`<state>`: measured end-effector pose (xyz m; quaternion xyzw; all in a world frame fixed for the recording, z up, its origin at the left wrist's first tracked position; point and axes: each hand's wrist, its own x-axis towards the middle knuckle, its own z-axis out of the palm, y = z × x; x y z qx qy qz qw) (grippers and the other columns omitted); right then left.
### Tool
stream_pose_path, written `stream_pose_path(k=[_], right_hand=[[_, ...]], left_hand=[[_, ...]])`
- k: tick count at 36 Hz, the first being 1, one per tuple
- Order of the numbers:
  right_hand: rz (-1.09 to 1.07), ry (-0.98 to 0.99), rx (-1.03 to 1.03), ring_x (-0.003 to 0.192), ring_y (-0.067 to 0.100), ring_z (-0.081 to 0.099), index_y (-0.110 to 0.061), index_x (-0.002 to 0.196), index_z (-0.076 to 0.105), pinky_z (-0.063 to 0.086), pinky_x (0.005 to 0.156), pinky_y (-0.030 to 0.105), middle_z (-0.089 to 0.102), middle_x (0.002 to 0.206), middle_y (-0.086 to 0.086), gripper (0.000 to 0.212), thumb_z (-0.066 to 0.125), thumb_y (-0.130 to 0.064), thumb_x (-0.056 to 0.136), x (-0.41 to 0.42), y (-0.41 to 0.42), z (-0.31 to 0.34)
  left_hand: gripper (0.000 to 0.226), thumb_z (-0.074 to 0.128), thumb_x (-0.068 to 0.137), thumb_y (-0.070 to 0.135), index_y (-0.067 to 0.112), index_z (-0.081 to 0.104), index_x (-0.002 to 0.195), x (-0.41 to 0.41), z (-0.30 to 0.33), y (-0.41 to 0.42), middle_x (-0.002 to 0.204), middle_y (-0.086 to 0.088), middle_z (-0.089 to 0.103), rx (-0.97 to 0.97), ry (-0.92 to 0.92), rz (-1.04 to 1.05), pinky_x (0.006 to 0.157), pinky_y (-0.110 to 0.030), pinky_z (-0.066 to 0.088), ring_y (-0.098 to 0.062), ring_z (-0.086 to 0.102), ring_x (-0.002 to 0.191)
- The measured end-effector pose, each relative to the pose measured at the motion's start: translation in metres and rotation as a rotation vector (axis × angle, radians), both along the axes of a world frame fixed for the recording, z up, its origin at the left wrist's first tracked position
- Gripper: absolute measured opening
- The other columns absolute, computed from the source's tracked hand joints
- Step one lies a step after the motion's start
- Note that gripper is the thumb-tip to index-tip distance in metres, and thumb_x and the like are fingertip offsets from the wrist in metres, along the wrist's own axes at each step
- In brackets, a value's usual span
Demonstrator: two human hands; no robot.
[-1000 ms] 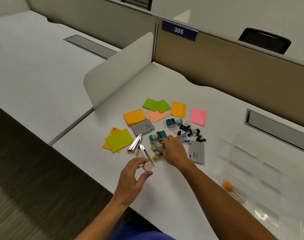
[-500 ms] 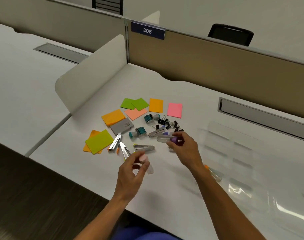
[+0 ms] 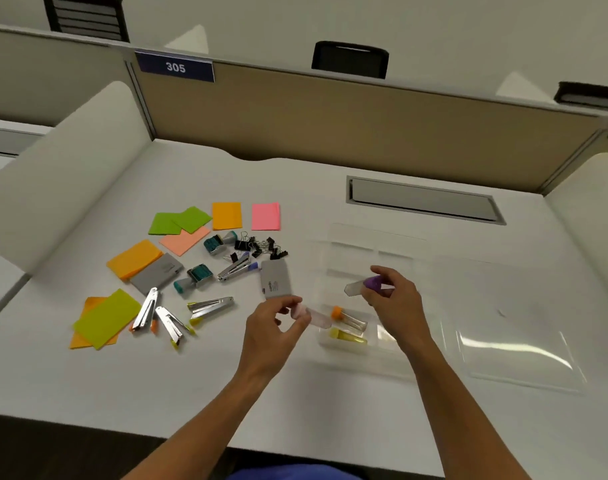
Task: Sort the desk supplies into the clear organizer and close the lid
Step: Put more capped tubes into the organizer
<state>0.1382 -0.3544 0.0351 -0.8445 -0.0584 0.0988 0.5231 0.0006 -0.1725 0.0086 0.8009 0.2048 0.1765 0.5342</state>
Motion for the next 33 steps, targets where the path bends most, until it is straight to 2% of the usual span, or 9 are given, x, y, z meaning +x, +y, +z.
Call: stream_pose_path(k=[4,7,11,13,17,22,24,28,33], right_hand=[[-0.026,-0.008,-0.061,0.075,0.004,0.062,-0.028,0.117,0.064,0.046,0.065,0.014,0.066,0.105,-0.012,0.036,0.074,-0.024,0.084,-0.003,-0.015,0.000],[-0.041,-0.020,-0.087,0.066,0.004,0.056,-0.027,0.116,0.067,0.042,0.063,0.012,0.066,0.105,-0.012,0.034,0.074,-0.027,0.083,-0.003,-0.024,-0.002],[-0.060,-0.034,-0.101,0.067,0.004,0.055,-0.026,0.118,0.067,0.040,0.063,0.010,0.065,0.104,-0.015,0.035,0.074,-0.026,0.084,-0.005,-0.033,-0.002],[-0.057,-0.046,-0.115,0.068,0.004,0.055,-0.025,0.119,0.066,0.040,0.065,0.011,0.064,0.107,-0.014,0.035,0.074,-0.024,0.084,-0.008,-0.036,-0.003],[-0.058,-0.051,-0.146,0.075,0.003,0.055,-0.023,0.121,0.066,0.040,0.069,0.010,0.063,0.110,-0.012,0.037,0.073,-0.022,0.085,-0.014,-0.042,-0.006],[-0.056,-0.061,-0.161,0.074,0.005,0.055,-0.024,0.122,0.065,0.041,0.069,0.011,0.063,0.109,-0.011,0.037,0.072,-0.023,0.086,-0.016,-0.041,-0.006],[-0.047,-0.066,-0.170,0.074,0.005,0.055,-0.023,0.123,0.065,0.041,0.070,0.011,0.063,0.111,-0.010,0.038,0.072,-0.023,0.087,-0.016,-0.041,-0.007],[-0.029,-0.071,-0.169,0.072,0.004,0.053,-0.025,0.127,0.061,0.042,0.071,0.011,0.064,0.112,-0.011,0.042,0.072,-0.023,0.087,-0.016,-0.041,-0.008],[0.023,-0.079,-0.208,0.071,0.003,0.053,-0.028,0.123,0.059,0.040,0.067,0.009,0.064,0.110,-0.012,0.039,0.072,-0.024,0.087,-0.015,-0.029,-0.012]], left_hand=[[0.019,0.074,0.081,0.036,0.035,0.068,0.100,0.021,-0.002,-0.013,0.094,0.026,0.063,0.036,0.039,-0.034,0.076,-0.016,0.042,0.005,0.053,0.098],[0.016,0.073,0.080,0.040,0.036,0.068,0.095,0.037,-0.007,-0.023,0.093,0.025,0.065,0.071,0.086,-0.079,0.083,-0.021,0.043,0.000,0.054,0.101],[0.024,0.071,0.081,0.046,0.031,0.071,0.099,0.056,-0.018,-0.028,0.092,0.019,0.069,0.202,0.163,-0.156,0.083,-0.024,0.048,-0.002,0.060,0.095],[0.024,0.064,0.082,0.052,0.034,0.071,0.097,0.064,-0.026,-0.029,0.090,0.020,0.070,0.333,0.202,-0.212,0.085,-0.028,0.049,-0.004,0.060,0.094],[0.023,0.058,0.089,0.046,0.033,0.069,0.104,0.070,-0.031,-0.038,0.093,0.016,0.066,0.572,0.272,-0.292,0.084,-0.026,0.027,-0.008,0.044,0.098],[0.026,0.052,0.092,0.044,0.032,0.068,0.109,0.076,-0.024,-0.046,0.100,0.006,0.064,0.755,0.381,-0.337,0.098,-0.036,0.021,-0.015,0.043,0.110],[0.027,0.049,0.093,0.043,0.032,0.067,0.110,0.079,-0.023,-0.048,0.102,0.006,0.065,0.822,0.412,-0.360,0.098,-0.038,0.020,-0.017,0.042,0.112],[0.026,0.053,0.093,0.039,0.031,0.067,0.113,0.082,-0.027,-0.049,0.103,0.009,0.066,0.824,0.422,-0.383,0.096,-0.037,0.021,-0.016,0.040,0.110],[0.023,0.062,0.090,0.033,0.031,0.065,0.112,0.079,-0.024,-0.039,0.113,0.011,0.063,0.661,0.365,-0.331,0.095,-0.033,0.023,-0.016,0.039,0.115]])
